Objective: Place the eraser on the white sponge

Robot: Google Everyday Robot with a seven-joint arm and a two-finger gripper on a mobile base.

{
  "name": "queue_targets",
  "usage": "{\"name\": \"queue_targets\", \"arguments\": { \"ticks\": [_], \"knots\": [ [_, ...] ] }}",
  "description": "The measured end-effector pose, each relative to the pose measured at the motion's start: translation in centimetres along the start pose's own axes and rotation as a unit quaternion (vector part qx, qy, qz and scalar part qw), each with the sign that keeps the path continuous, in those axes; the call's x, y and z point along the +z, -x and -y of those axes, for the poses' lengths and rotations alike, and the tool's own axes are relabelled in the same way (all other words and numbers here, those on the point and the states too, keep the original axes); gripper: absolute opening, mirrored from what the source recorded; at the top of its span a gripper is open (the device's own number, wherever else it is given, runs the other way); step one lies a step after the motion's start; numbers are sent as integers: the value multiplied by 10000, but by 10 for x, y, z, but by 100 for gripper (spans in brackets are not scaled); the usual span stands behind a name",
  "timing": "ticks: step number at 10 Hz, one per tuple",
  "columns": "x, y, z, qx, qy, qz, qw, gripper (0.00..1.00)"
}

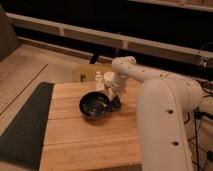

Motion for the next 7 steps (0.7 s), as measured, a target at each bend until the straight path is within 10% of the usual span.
{"name": "queue_targets", "arguments": {
  "ticks": [7],
  "knots": [
    [-18, 10, -2, -138, -244, 141, 9995, 43]
  ]
}}
